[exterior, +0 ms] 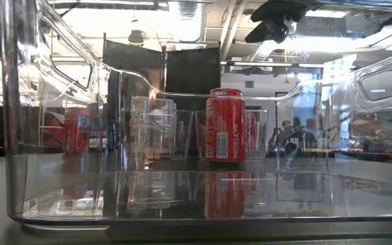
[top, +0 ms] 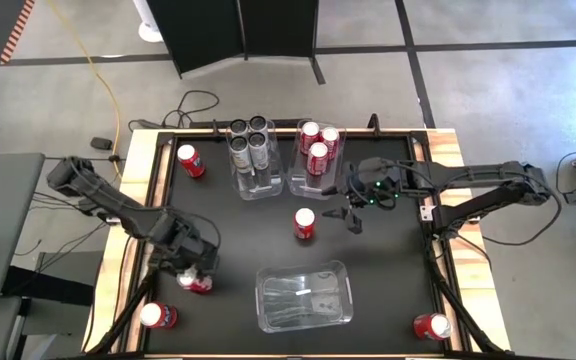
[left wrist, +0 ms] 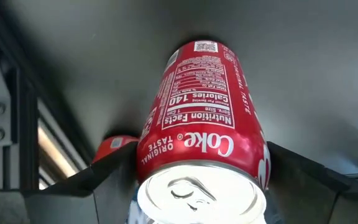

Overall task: Sort soda cans
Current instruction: Put the red soda can into the top right transparent bin

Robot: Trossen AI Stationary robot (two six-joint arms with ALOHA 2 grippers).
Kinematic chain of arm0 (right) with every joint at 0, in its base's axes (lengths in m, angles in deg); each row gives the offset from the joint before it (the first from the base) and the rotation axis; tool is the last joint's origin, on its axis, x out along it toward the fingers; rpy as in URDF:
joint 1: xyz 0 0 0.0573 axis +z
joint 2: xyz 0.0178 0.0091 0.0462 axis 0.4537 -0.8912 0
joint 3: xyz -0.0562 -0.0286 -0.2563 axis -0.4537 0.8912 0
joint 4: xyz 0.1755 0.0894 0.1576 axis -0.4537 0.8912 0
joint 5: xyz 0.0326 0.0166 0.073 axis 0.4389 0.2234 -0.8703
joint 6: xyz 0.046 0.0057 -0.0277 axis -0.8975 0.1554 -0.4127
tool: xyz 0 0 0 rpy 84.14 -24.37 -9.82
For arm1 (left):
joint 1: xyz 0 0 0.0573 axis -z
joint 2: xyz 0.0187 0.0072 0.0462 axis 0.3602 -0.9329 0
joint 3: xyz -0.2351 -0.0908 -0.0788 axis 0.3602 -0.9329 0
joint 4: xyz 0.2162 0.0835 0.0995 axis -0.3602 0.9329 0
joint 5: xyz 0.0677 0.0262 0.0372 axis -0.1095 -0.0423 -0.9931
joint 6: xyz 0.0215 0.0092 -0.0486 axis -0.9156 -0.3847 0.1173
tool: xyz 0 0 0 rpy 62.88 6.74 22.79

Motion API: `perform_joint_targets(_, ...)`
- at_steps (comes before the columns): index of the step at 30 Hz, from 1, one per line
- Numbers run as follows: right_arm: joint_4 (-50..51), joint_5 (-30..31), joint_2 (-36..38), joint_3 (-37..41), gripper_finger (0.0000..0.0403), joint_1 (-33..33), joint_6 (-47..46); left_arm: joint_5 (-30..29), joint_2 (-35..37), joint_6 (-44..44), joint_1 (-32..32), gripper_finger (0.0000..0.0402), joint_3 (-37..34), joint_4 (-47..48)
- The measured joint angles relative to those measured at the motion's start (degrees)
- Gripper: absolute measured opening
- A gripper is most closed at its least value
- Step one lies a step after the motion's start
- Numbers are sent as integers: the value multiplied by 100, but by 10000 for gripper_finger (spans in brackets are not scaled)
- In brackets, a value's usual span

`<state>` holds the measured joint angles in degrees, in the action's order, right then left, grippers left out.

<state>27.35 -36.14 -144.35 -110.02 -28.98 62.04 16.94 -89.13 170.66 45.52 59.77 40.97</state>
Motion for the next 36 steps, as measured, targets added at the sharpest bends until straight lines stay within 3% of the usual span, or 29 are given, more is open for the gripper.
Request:
perform_joint_targets(6, 0, -7, 0, 0, 295, -41, 9, -83, -653, -1292, -712, 297, 557, 227)
perform_joint_targets(14, 9, -11, 0, 0, 295, -41, 14, -974, -1461, -2882, -1495, 297, 1586, 623)
perform_joint_targets(19, 44, -12, -2, 0, 295, -39, -21, -1087, -1776, -3588, -1920, 305, 1978, 1151)
perform_joint_targets(36, 330, -11, -4, 0, 295, -119, -64, -1134, -1931, -4251, -2348, 304, 2149, 1038)
